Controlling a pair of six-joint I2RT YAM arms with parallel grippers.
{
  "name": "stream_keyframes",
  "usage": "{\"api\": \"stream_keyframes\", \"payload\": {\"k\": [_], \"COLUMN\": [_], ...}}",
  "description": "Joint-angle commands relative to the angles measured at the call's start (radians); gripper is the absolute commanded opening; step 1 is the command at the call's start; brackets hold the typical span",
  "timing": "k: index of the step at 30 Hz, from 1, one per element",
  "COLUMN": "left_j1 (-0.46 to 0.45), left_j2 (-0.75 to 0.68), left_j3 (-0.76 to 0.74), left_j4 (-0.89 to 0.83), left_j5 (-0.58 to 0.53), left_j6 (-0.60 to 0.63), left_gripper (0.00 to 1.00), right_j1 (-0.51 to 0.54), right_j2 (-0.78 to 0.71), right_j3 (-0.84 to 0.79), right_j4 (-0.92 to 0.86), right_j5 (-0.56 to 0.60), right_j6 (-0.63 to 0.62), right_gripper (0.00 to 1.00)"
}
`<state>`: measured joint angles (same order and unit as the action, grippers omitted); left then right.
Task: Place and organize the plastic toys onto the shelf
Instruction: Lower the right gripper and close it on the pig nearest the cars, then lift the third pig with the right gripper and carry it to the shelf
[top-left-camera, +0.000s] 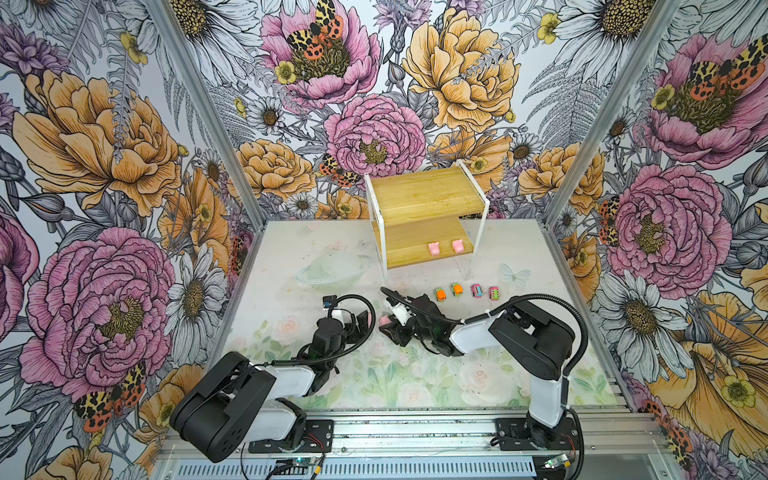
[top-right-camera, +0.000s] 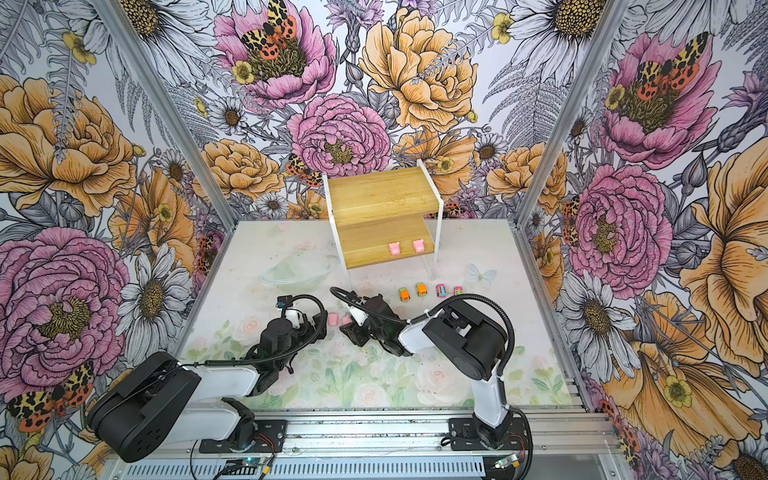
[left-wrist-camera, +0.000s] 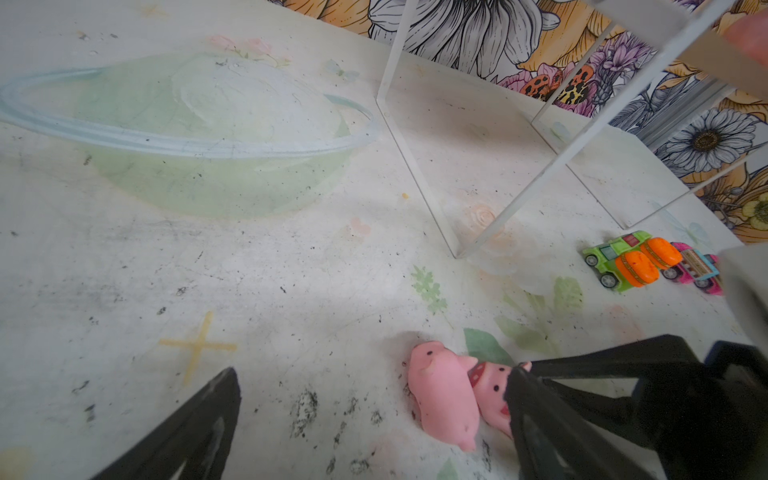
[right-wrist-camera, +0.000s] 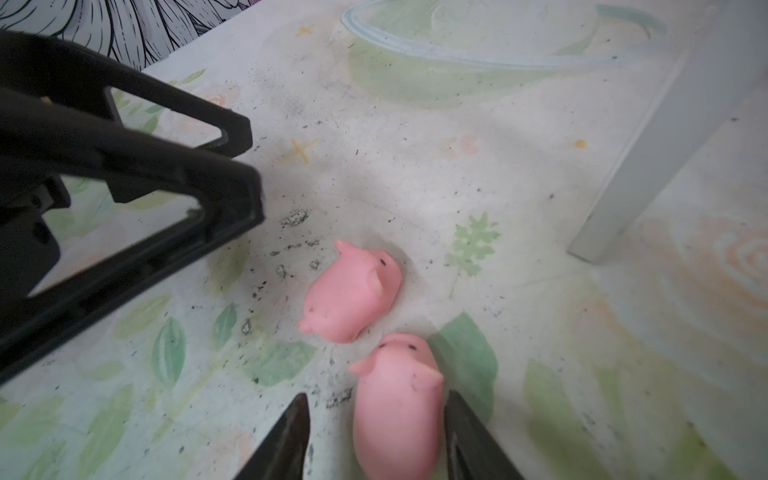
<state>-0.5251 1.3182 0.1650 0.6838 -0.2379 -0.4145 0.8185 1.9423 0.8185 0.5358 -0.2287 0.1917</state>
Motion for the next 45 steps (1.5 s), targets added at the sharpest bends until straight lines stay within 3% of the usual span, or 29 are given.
{"api": "stream_keyframes", "payload": {"k": [1, 16, 25, 35, 45], "left_j1": [0.007, 0.006, 0.006, 0.008, 0.012], "left_j2": [0.009, 0.009, 0.007, 0.007, -0.029], "left_j3": [-0.011, -0.011, -0.013, -0.015, -0.01], "left_j4": [0.009, 0.011, 0.015, 0.025, 0.007], "left_j5": [-0.003, -0.006, -0.011, -0.02, -0.008], "left_j6": [-0.01, -0.01, -0.01, -0.014, -0.003], "left_gripper": [0.99, 0.99, 0.99, 0.99, 0.99], "right_j1": [-0.001, 0.0, 0.0, -0.001, -0.018], "right_j2": [0.019, 0.046, 0.027, -0.167, -0.391], "right_j3": [0.025, 0.028, 0.017, -0.086, -0.031], "right_j4": [0.019, 0.041, 0.05, 0.008, -0.218], "right_j5": [0.024, 0.056, 0.07, 0.158, 0.325], "right_j6": [-0.012, 0.005, 0.041, 0.126, 0.261], "right_gripper": [0.53, 0.47, 0.36, 0.34, 0.33]}}
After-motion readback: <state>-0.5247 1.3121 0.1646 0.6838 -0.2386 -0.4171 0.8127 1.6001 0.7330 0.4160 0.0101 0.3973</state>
